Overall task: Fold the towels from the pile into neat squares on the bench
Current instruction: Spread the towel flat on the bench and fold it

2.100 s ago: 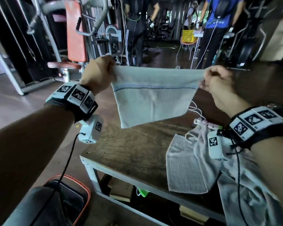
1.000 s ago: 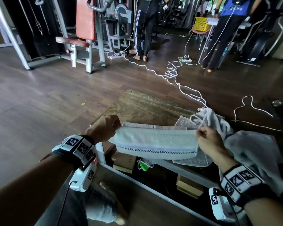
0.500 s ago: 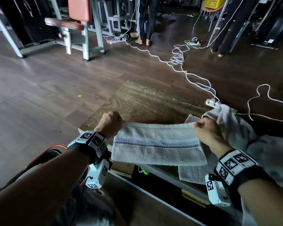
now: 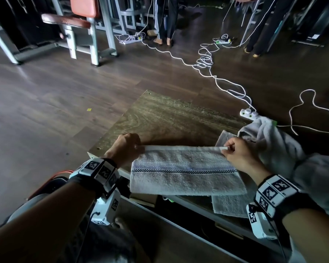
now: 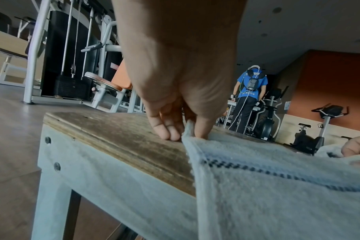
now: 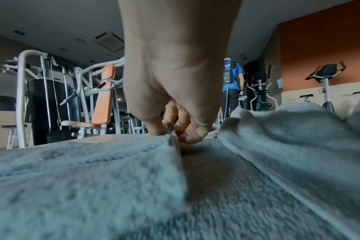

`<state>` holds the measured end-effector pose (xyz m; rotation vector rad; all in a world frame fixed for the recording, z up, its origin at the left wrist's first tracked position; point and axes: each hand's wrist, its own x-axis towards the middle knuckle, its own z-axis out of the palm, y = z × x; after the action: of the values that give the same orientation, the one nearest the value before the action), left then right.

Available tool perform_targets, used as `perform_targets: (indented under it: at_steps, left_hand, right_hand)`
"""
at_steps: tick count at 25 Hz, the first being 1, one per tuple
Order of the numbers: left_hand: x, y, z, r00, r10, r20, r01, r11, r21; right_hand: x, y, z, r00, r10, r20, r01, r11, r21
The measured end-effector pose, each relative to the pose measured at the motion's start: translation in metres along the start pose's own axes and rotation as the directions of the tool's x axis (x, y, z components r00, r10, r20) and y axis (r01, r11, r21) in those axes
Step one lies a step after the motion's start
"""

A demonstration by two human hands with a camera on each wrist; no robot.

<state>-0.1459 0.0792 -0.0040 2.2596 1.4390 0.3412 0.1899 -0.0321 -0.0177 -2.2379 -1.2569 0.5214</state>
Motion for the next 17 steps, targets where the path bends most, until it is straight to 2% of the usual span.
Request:
perform_targets:
  at_steps: [4, 9, 12, 15, 17]
  left_hand:
    - [-0.003, -0.001, -0.012, 0.999, 0.04, 0.024, -0.04, 0.999, -0.013]
    - [-0.003, 0.01, -0.054, 0.993, 0.11, -0.048, -0.116, 0.985, -0.13]
    - [-0.001, 0.023, -0.094, 0.965, 0.173, -0.199, -0.196, 0.976, -0.098]
    - [-0.013, 0.035, -0.126, 0.887, 0.244, -0.391, -0.301, 0.949, -0.093]
    - [-0.027, 0.029, -0.127, 0.871, 0.243, -0.427, -0.309, 0.946, -0.093]
  right_hand:
    - [-0.012, -0.019, -0.018, 0.999, -0.04, -0.019, 0.038, 0.994, -0.107]
    - [-0.016, -0.043, -0.055, 0.996, -0.064, -0.068, 0.061, 0.997, -0.05]
    - [-0.015, -0.063, -0.078, 0.974, -0.104, -0.199, 0.13, 0.984, 0.122]
    - [-0.029, -0.083, -0.092, 0.9, -0.198, -0.387, 0.314, 0.913, 0.261]
    - [-0.051, -0.082, -0.09, 0.891, -0.264, -0.37, 0.369, 0.895, 0.25]
